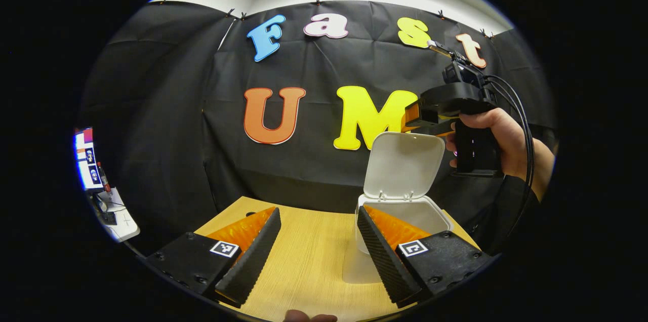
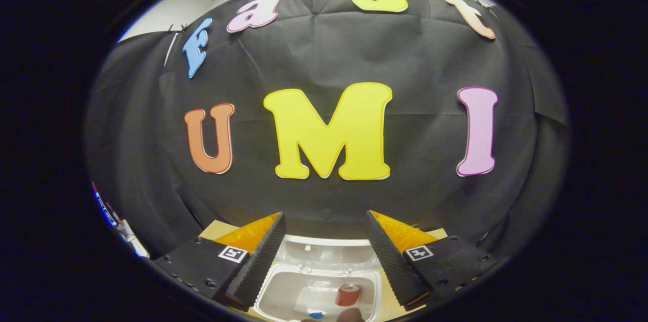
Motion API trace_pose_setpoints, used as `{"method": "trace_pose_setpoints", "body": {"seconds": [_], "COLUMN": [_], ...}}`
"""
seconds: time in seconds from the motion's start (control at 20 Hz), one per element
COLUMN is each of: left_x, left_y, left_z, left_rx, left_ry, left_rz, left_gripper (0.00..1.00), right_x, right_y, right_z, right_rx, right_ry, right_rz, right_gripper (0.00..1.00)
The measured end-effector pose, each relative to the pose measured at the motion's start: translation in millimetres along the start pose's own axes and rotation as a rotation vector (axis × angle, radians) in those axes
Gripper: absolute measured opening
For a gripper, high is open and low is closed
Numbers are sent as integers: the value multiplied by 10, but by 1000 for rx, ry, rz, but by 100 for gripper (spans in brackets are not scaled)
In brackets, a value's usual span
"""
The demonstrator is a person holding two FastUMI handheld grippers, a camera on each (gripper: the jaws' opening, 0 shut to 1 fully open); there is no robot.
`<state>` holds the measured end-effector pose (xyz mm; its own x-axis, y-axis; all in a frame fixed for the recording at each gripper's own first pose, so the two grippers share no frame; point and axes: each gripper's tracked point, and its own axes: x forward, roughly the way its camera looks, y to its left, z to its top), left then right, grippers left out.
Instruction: Press the lid of the desktop garbage bin to open it, pick up the crumpled paper on the desktop and throw it into the bin, then pick up the pop can on the desktop and drop it into the bin, and finally close the garbage bin lid.
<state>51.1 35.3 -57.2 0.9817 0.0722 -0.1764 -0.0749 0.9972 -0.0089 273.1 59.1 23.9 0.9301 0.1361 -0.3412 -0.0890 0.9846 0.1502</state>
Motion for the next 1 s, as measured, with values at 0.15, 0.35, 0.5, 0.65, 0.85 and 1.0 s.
{"method": "trace_pose_setpoints", "body": {"seconds": [0.15, 0.35, 0.5, 0.65, 0.85, 1.0], "left_x": [-89, -201, -267, -310, -367, -356], "left_y": [7, -17, -18, -23, -39, -38], "left_z": [21, 41, 60, 80, 95, 83], "left_rx": [-3, -15, -12, -6, 1, 5], "left_ry": [-12, -23, -31, -39, -39, -35], "left_rz": [-8, -28, -39, -50, -64, -70], "left_gripper": [98, 98, 98, 98, 98, 98], "right_x": [-146, -426, -601, -713, -781, -792], "right_y": [0, 8, -5, -44, -113, -125], "right_z": [-177, -533, -833, -1135, -1553, -1759], "right_rx": [8, 15, 10, 21, 21, -8], "right_ry": [29, 71, 104, 144, 197, 219], "right_rz": [1, 4, 0, -6, -14, -20], "right_gripper": [97, 94, 97, 97, 97, 96]}}
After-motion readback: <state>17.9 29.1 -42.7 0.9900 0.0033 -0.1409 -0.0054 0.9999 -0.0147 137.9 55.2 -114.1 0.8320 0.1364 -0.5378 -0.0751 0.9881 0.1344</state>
